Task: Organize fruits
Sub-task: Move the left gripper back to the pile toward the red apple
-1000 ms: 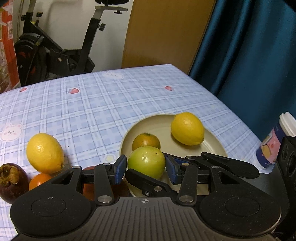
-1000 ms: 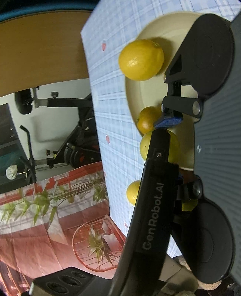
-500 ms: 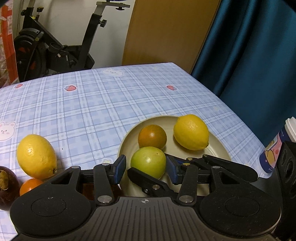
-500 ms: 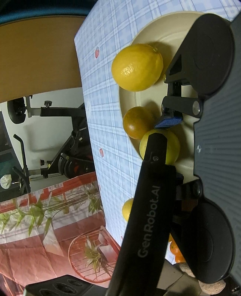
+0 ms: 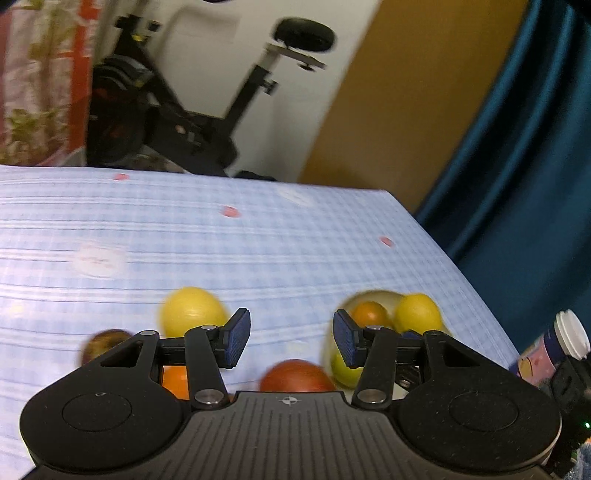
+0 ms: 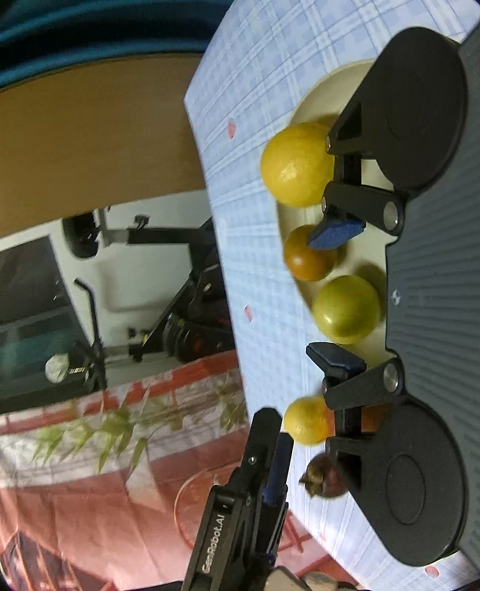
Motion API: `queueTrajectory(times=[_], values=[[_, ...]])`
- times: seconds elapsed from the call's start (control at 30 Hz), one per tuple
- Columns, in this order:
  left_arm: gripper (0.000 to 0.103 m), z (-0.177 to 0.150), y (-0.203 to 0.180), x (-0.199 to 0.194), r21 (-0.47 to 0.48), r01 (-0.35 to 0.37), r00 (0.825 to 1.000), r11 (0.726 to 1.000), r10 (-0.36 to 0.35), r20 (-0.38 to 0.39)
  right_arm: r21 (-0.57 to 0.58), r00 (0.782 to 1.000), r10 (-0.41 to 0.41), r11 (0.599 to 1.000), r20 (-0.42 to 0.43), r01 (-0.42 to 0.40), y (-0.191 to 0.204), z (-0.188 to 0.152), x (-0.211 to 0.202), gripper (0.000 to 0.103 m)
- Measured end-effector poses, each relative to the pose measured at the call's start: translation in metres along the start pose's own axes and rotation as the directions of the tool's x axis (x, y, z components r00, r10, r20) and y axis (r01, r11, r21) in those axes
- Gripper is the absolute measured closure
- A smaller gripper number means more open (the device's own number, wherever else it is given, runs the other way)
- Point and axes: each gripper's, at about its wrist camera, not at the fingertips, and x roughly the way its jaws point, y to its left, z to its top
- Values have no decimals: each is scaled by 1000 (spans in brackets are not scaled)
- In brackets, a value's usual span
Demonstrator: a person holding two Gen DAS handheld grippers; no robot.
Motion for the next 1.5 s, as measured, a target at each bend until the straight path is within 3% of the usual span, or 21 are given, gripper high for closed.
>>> queueTrajectory(times=[0.17, 0.4, 0.53, 0.9, 1.1, 1.27, 1.5], values=[[51, -1, 16, -19, -15, -32, 999, 999, 32, 8, -77, 996, 88, 993, 16, -86, 19, -1, -6, 44], [51, -10, 17, -21, -23, -19, 1000, 1000, 19, -13, -214, 985, 167, 962, -41, -172, 50, -9, -2, 44], [51, -18, 10, -13, -10, 5, 999, 1000, -5, -34, -314, 987, 144, 936, -67, -158, 67, -18, -1, 44], [51, -24, 6, 4, -1, 22, 997, 1000, -22, -73, -430, 990, 110, 892, -92, -139, 78, -33, 5, 45], [51, -27, 7, 16, -12, 31, 995, 999, -32, -91, -525, 994, 73, 844, -85, -107, 89, -43, 3, 45], [51, -27, 7, 20, -14, 49, 994, 999, -50, -94, -527, 993, 67, 843, -100, -110, 87, -40, 2, 45], [49, -25, 10, 25, -24, 60, 994, 998, -62, -92, -573, 988, 37, 811, -151, -119, 90, -45, 6, 44]])
